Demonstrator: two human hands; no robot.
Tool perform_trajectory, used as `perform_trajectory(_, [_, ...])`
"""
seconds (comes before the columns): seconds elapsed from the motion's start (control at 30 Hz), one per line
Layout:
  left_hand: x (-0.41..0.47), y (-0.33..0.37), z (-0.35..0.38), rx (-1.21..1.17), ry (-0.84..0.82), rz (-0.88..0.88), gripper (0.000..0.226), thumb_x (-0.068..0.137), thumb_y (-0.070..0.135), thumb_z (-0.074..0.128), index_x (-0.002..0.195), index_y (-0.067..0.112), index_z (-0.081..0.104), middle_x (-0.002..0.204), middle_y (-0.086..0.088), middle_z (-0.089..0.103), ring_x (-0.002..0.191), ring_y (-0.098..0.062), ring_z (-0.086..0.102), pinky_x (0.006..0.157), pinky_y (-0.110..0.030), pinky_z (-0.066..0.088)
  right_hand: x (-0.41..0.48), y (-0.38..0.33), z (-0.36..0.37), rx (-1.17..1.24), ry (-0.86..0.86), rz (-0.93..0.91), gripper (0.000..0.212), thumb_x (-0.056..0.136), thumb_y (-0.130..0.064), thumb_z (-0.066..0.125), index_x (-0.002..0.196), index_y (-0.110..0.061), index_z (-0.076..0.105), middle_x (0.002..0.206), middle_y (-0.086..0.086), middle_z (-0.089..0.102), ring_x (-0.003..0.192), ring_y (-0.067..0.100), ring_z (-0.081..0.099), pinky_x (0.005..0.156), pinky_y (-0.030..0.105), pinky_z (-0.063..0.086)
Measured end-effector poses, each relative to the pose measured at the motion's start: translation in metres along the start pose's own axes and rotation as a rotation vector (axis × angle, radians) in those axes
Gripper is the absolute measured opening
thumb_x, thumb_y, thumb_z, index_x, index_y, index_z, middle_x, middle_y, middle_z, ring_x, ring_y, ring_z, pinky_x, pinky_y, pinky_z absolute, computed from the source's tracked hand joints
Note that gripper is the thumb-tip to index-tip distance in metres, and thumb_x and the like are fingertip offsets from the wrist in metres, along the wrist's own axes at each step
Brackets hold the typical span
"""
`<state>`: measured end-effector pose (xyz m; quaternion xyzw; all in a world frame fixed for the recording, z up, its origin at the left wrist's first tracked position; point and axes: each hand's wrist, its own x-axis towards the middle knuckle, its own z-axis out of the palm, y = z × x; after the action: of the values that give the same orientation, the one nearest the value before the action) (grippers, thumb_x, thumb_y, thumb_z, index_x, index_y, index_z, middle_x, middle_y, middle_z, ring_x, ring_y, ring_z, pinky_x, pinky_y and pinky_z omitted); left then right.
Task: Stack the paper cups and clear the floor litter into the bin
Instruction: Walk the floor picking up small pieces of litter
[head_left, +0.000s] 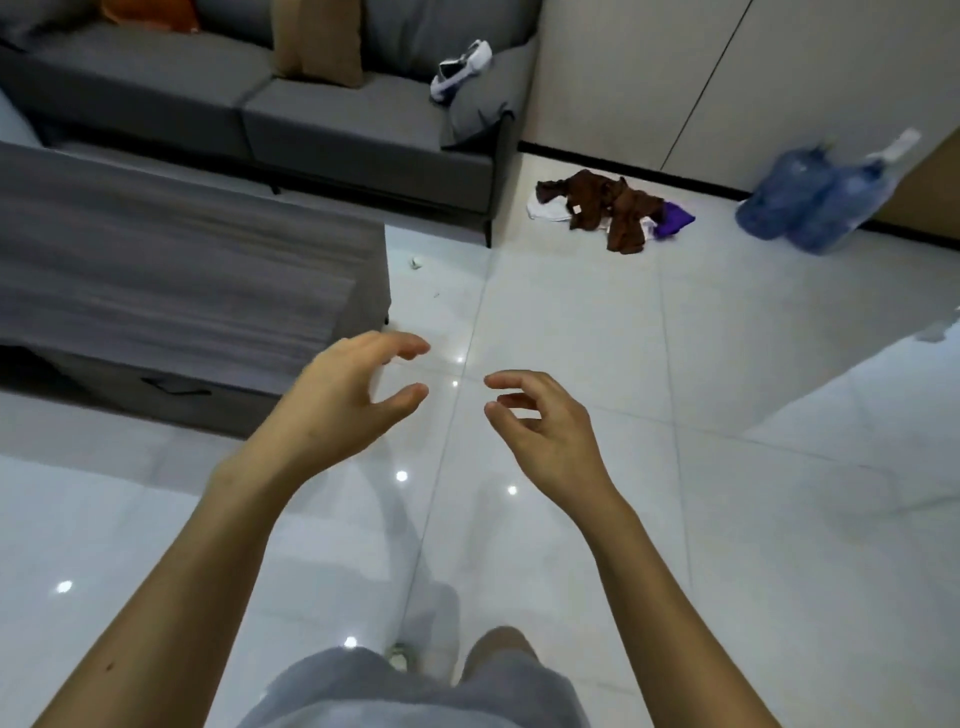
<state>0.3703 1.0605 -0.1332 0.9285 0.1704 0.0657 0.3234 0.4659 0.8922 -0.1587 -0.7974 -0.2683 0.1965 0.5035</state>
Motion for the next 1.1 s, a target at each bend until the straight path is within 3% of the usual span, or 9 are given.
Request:
perform_trajectory(0.17, [0.143, -0.005, 0.022, 0.002, -0.026, -0.010, 0.043, 0.084, 0.029, 0.059, 0.125, 0.028, 0.050, 0.126, 0.006, 0.054, 0.111, -0.007, 0.046, 0.094, -0.030, 0.042, 0.140, 0.032, -0.047, -0.016, -0.021, -0.009, 0.017, 0.087, -0.018, 0.057, 0.102, -0.025, 0.061, 0.107, -0.016, 0.054, 0.096, 0.000, 0.055, 0.080, 0.014, 0.046])
perform_trajectory(0.5, [0.400, 0.007, 0.034, -0.042, 0.123, -0.193, 0.040, 0.085, 0.029, 0.059, 0.124, 0.028, 0.051, 0.115, 0.015, 0.053, 0.107, -0.011, 0.051, 0.090, -0.029, 0.045, 0.437, 0.057, -0.152, -0.077, -0.259, -0.068, 0.016, 0.088, -0.019, 0.056, 0.099, -0.031, 0.058, 0.112, -0.012, 0.057, 0.099, 0.003, 0.054, 0.076, 0.009, 0.043])
perform_trajectory(0.6, [0.462, -0.010, 0.028, -0.042, 0.189, -0.284, 0.040, 0.084, 0.028, 0.060, 0.123, 0.028, 0.052, 0.115, 0.011, 0.057, 0.104, -0.014, 0.054, 0.088, -0.031, 0.047, 0.516, 0.065, -0.156, -0.089, -0.344, -0.079, 0.016, 0.089, -0.020, 0.055, 0.100, -0.031, 0.058, 0.111, -0.013, 0.056, 0.100, 0.004, 0.054, 0.076, 0.009, 0.043])
perform_trajectory(0.8, [0.592, -0.073, 0.022, -0.006, 0.251, -0.405, 0.041, 0.084, 0.027, 0.062, 0.124, 0.025, 0.053, 0.119, 0.006, 0.059, 0.105, -0.006, 0.050, 0.084, -0.022, 0.038, 0.687, 0.082, -0.136, -0.111, -0.476, -0.098, 0.017, 0.088, -0.019, 0.056, 0.100, -0.030, 0.059, 0.108, -0.015, 0.054, 0.094, -0.002, 0.053, 0.073, 0.007, 0.041])
perform_trajectory(1.0, [0.721, -0.111, -0.001, -0.018, 0.257, -0.544, 0.040, 0.085, 0.030, 0.059, 0.124, 0.025, 0.051, 0.123, 0.007, 0.057, 0.106, -0.017, 0.056, 0.095, -0.038, 0.044, 0.845, 0.072, -0.117, -0.151, -0.613, -0.125, 0.018, 0.088, -0.019, 0.056, 0.103, -0.026, 0.060, 0.105, -0.019, 0.051, 0.095, 0.000, 0.053, 0.075, 0.008, 0.042])
perform_trajectory(1.1, [0.770, -0.119, -0.013, -0.046, 0.307, -0.601, 0.040, 0.085, 0.032, 0.059, 0.124, 0.029, 0.051, 0.122, 0.012, 0.056, 0.111, -0.011, 0.052, 0.094, -0.033, 0.044, 0.908, 0.066, -0.113, -0.162, -0.679, -0.166, 0.016, 0.088, -0.019, 0.057, 0.101, -0.028, 0.060, 0.103, -0.018, 0.053, 0.092, -0.004, 0.053, 0.072, 0.006, 0.042])
